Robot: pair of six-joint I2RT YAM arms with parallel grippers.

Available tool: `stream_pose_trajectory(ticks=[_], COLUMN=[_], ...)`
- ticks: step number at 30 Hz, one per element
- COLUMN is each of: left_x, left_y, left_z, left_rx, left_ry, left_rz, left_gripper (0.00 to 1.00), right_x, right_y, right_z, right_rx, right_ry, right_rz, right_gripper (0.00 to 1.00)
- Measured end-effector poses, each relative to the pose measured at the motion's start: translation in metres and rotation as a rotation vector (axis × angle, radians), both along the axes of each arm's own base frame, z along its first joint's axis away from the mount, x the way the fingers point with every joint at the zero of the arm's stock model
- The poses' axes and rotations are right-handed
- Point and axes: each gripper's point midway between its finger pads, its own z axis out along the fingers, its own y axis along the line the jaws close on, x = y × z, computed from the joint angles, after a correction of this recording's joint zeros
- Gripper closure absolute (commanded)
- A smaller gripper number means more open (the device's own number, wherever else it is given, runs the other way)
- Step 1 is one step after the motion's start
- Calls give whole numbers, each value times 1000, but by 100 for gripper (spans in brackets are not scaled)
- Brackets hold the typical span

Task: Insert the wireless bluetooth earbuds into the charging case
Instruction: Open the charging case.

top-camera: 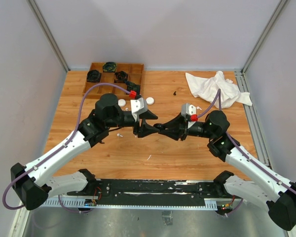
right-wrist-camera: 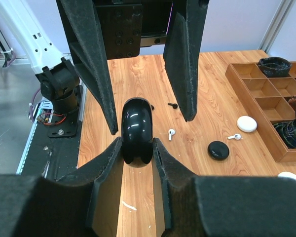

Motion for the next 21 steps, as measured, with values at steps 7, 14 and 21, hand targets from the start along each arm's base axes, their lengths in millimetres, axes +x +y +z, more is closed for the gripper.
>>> stream_pose_trajectory(ticks=[7,14,21], left_x=[7,9,11], left_y=[3,5,6], left_z=[-5,-5,-7], left_rx=[10,3,0], left_ry=[24,61,101], left_rz=[32,44,50], left_gripper=[42,42,40], right_x=[1,1,1], right_y=[-1,-1,-1], right_z=[-1,-4,-5], right_rx=[1,-1,-3], right_ry=[2,3,5], right_rz=[-9,-11,-11], right_gripper=[99,99,99])
